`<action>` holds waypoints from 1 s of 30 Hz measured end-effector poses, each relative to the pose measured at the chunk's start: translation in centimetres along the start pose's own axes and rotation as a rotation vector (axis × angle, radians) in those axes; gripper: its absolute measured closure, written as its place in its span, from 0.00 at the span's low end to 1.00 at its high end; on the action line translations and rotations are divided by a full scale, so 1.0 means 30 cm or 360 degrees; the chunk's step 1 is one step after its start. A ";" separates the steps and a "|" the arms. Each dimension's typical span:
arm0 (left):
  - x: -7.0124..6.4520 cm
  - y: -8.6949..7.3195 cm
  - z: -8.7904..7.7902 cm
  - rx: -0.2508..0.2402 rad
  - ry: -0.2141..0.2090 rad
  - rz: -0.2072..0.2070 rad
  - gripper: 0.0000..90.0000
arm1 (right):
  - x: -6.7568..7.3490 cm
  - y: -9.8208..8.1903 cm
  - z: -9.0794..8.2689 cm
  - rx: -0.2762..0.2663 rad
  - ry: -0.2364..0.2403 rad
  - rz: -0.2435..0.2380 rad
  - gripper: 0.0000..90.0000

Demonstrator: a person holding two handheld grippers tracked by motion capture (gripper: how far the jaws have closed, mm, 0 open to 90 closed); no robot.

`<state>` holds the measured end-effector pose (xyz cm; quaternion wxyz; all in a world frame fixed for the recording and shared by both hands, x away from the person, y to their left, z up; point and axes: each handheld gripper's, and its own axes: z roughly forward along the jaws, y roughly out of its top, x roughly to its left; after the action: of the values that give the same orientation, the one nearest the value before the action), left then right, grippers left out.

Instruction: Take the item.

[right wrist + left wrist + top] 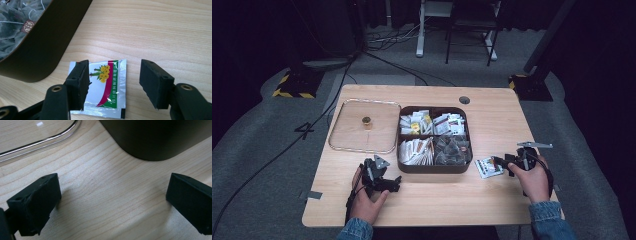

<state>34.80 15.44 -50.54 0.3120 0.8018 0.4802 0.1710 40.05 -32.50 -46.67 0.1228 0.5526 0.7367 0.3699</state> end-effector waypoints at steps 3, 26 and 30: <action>0.000 0.000 0.000 0.0001 0.0001 0.0000 0.00 | 0.001 0.003 -0.007 -0.0023 -0.0001 -0.0005 0.47; 0.000 0.000 0.000 0.0001 0.0002 0.0000 0.00 | 0.145 0.027 -0.155 -0.0155 0.0217 -0.0166 0.49; 0.000 0.000 0.000 0.0001 0.0002 0.0000 0.00 | 0.186 0.020 -0.182 -0.0150 0.0270 -0.0222 0.49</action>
<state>34.80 15.43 -50.54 0.3117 0.8017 0.4804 0.1713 35.27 -29.62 -41.20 0.1113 0.4604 0.7628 0.4402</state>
